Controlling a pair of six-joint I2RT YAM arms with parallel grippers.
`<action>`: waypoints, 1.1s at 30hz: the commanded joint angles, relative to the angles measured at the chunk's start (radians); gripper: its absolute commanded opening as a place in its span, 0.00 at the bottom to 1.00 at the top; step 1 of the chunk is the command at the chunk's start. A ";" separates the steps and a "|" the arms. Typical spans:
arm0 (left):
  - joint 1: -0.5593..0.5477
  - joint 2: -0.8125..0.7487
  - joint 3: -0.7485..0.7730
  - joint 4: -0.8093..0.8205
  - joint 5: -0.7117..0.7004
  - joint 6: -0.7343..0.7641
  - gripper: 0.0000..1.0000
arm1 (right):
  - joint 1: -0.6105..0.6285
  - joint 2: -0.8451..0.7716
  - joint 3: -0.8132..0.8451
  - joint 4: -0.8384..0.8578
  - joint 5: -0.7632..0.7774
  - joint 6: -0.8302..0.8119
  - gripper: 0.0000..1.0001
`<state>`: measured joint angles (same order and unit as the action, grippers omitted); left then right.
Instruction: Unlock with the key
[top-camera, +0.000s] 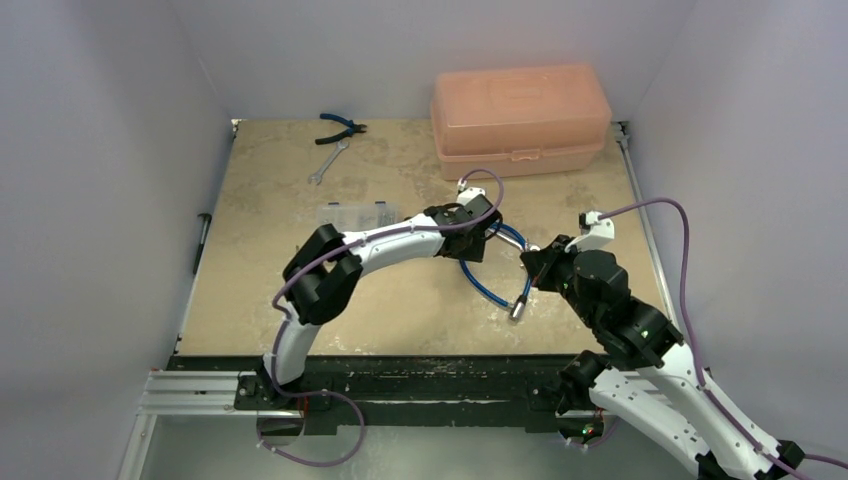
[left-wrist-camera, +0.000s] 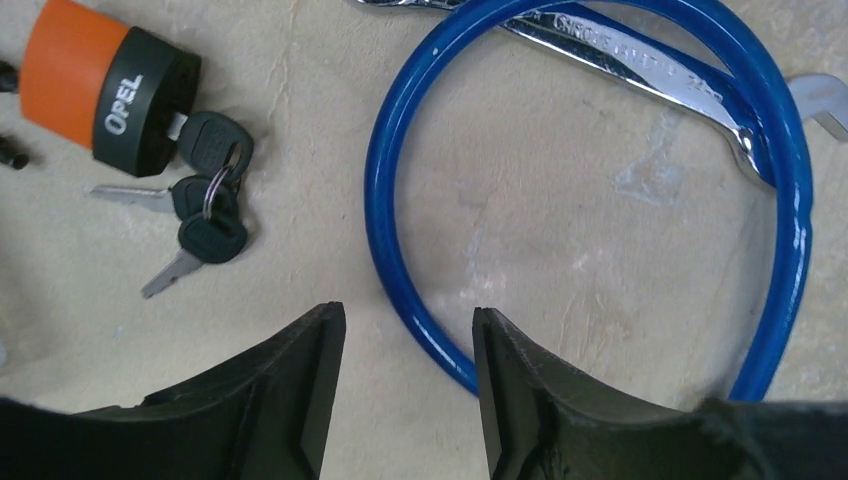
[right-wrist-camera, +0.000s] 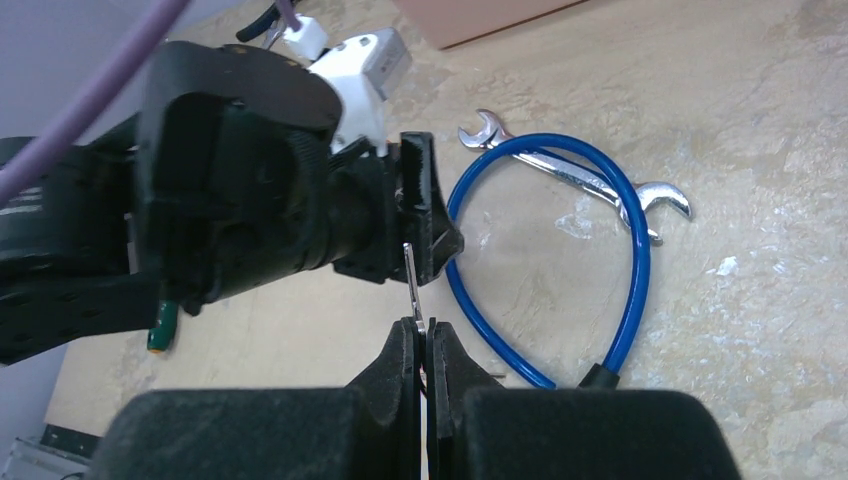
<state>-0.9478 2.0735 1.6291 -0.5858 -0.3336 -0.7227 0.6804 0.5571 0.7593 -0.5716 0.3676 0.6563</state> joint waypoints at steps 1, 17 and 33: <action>0.023 0.081 0.091 -0.019 0.009 -0.006 0.51 | 0.002 -0.002 -0.008 0.019 -0.010 0.000 0.00; 0.041 0.172 0.096 0.029 0.076 -0.042 0.00 | 0.002 0.001 -0.021 0.032 -0.025 -0.009 0.00; 0.021 -0.287 -0.290 0.298 0.132 -0.189 0.00 | 0.002 0.017 -0.021 0.050 -0.027 0.002 0.00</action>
<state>-0.9237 1.9438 1.3952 -0.4053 -0.2142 -0.8562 0.6804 0.5674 0.7372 -0.5598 0.3462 0.6548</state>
